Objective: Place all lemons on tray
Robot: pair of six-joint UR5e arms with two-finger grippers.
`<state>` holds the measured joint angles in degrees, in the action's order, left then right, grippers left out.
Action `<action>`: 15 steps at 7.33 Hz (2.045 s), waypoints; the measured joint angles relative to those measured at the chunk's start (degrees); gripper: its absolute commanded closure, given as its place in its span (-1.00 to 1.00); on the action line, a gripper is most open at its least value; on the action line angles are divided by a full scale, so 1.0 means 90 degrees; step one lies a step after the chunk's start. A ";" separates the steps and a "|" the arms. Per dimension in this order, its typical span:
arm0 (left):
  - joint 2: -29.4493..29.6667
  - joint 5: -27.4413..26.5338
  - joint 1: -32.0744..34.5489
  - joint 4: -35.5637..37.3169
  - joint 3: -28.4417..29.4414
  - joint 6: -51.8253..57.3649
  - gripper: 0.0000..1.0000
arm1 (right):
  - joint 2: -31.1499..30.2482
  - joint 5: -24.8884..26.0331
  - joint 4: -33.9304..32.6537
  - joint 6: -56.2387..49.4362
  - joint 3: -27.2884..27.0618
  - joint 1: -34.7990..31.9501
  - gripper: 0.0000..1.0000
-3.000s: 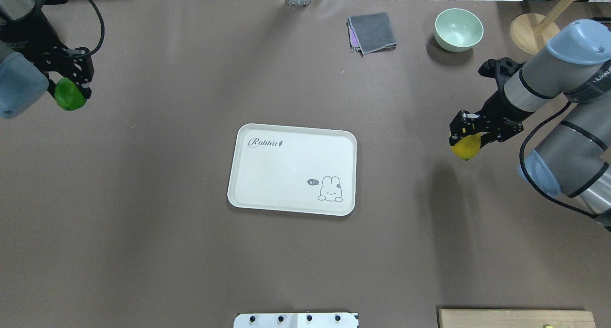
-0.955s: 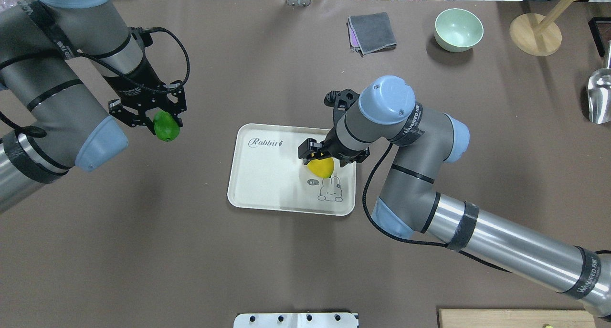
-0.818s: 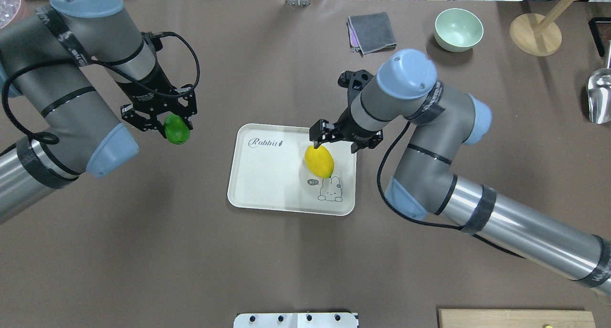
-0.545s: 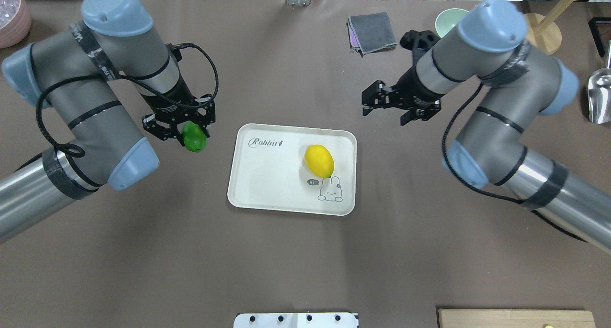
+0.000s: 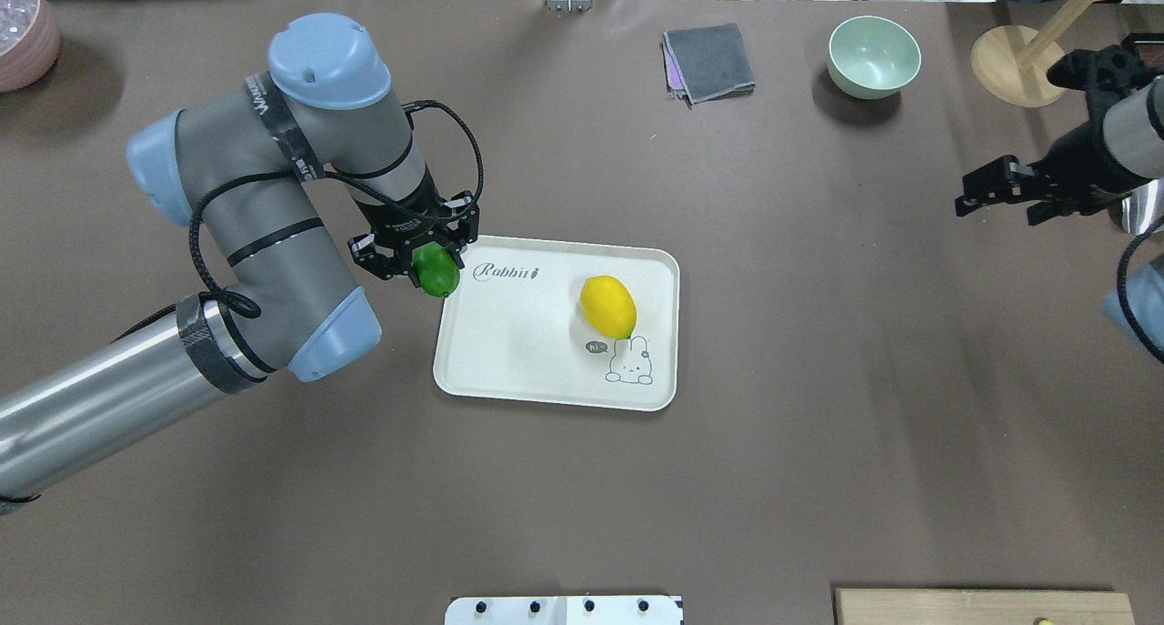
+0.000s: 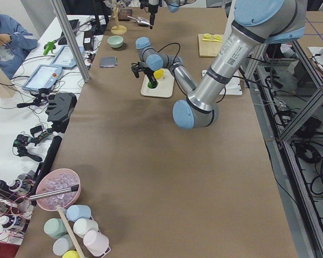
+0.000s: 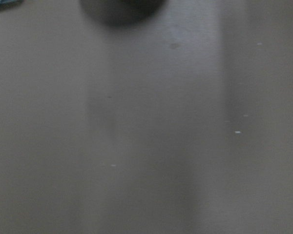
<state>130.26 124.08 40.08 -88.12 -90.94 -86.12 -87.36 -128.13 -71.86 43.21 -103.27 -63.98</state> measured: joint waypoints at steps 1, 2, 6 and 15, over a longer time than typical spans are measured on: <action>0.0077 -0.0142 -0.0136 -0.0172 0.0141 -0.0190 0.79 | -0.0401 0.0166 -0.0096 -0.0895 0.0118 -0.0351 -1.00; 0.0173 -0.0340 -0.0305 -0.0286 0.0278 -0.0346 0.67 | -0.0592 0.0278 -0.0363 -0.1823 0.0312 -0.0781 -1.00; 0.0401 -0.0955 -0.0868 -0.0736 0.0758 -0.0838 -0.96 | -0.0349 0.0212 -0.1748 -0.3975 0.0963 -0.2364 -1.00; -0.1821 0.1011 0.1414 0.0359 -0.0965 0.2823 -0.96 | -0.0131 -0.0035 -0.3225 -0.3945 0.1031 -0.3031 -1.00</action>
<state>113.88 133.18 52.81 -84.89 -99.62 -60.71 -88.54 -128.44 -100.88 7.70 -93.99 -91.27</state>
